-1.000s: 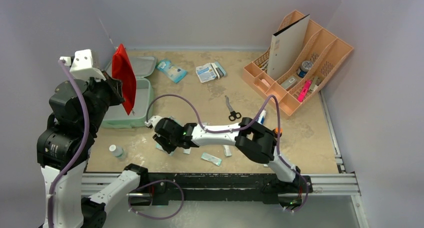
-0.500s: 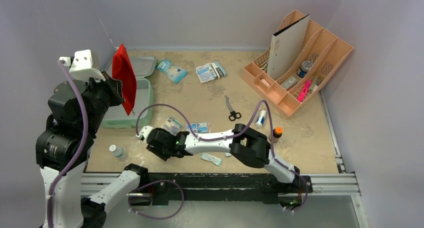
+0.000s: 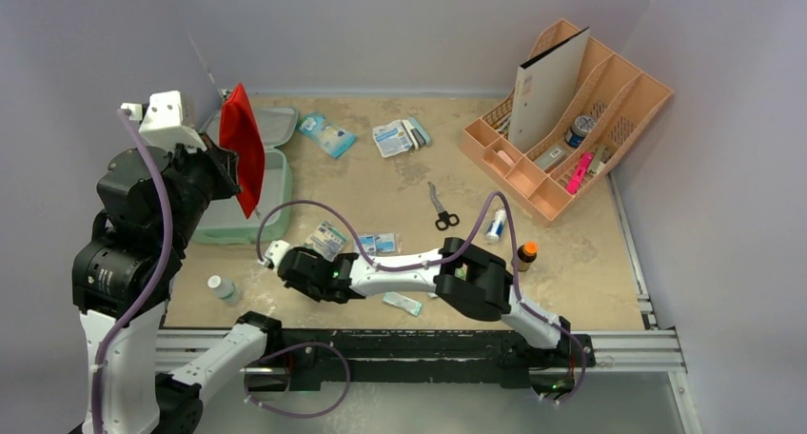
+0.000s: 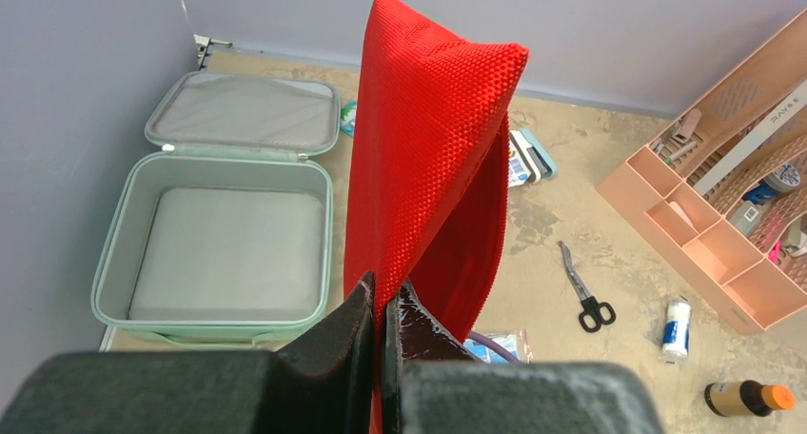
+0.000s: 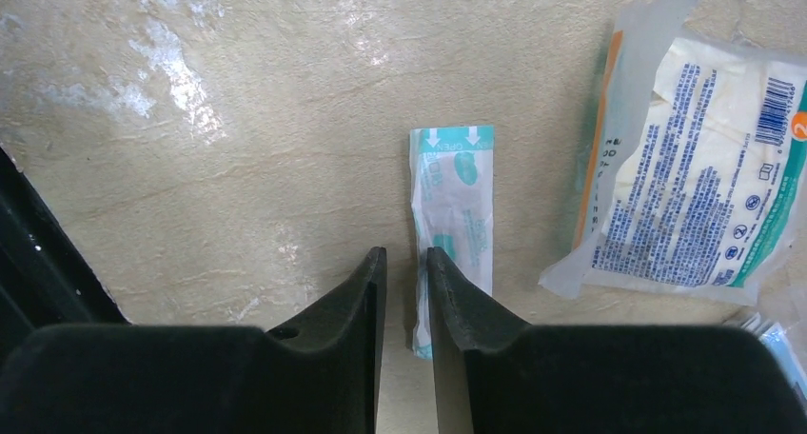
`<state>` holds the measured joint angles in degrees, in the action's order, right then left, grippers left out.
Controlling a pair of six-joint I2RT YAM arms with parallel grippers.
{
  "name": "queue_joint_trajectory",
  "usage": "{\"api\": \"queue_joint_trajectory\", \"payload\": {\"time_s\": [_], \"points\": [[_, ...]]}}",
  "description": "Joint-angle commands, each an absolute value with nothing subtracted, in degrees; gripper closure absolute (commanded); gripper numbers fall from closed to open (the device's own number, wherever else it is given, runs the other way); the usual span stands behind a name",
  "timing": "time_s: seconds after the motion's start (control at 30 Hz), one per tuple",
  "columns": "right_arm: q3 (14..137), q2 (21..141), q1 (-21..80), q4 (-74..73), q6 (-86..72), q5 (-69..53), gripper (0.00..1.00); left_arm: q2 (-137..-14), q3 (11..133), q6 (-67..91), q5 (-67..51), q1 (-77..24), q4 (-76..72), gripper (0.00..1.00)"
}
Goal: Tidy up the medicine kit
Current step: Pick up the medical item at the center of the board.
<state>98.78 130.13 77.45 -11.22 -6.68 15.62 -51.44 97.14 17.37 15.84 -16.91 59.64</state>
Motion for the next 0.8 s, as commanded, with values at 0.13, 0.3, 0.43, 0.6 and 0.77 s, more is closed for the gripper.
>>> {"api": "queue_joint_trajectory", "payload": {"time_s": [0.13,0.3,0.43,0.6,0.77], "points": [[98.11,129.38,76.64,-10.35,-4.91,15.1,0.76,-51.03,96.92,17.0,14.69,-16.96,57.55,1.0],[97.58,128.41,76.51,-9.04,-3.72,15.58,0.67,-51.06,97.0,16.71,14.85,-16.96,57.61,1.0],[97.78,127.74,76.38,-8.75,-2.47,16.59,0.65,-51.01,97.45,16.7,14.34,-16.96,57.26,1.0],[97.87,128.66,76.03,-8.8,-1.04,16.99,0.65,-52.0,99.66,16.31,14.85,-16.96,58.05,1.0],[97.32,129.84,75.59,-7.13,1.79,16.22,0.7,-52.04,99.46,16.22,14.94,-16.96,57.85,1.0]]}}
